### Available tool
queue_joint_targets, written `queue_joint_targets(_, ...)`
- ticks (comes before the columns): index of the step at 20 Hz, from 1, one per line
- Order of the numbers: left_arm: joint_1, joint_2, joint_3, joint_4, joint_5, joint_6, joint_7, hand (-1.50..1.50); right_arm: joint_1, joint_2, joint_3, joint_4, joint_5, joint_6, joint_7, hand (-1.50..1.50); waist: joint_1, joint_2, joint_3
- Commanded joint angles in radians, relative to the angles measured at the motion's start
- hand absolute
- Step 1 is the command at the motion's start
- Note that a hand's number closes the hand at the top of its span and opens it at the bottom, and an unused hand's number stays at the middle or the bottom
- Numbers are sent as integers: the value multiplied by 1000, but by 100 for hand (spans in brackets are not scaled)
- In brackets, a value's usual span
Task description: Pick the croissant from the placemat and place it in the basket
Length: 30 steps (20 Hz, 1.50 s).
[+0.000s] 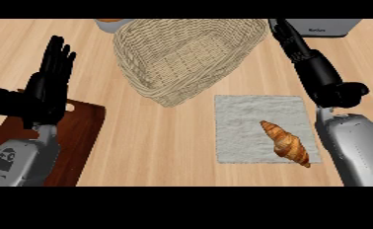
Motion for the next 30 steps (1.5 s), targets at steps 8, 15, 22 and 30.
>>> queue_joint_targets(8, 216, 143, -107, 198, -146, -40, 126, 0, 4, 58, 85, -485, 39, 121, -540, -150, -104, -73, 30)
queue_joint_targets(15, 305, 173, -81, 241, -157, -2, 149, 0, 344, 191, -203, -587, 166, -293, -691, -150, -265, -60, 43)
queue_joint_targets(22, 334, 184, -89, 209, -177, 13, 147, 0, 838, 162, -330, -565, 304, -315, -847, -150, -223, -37, 32)
queue_joint_targets(30, 342, 181, -124, 176, -199, -17, 121, 0, 1242, 134, -368, -583, 484, -339, -1247, -150, -147, -36, 26)
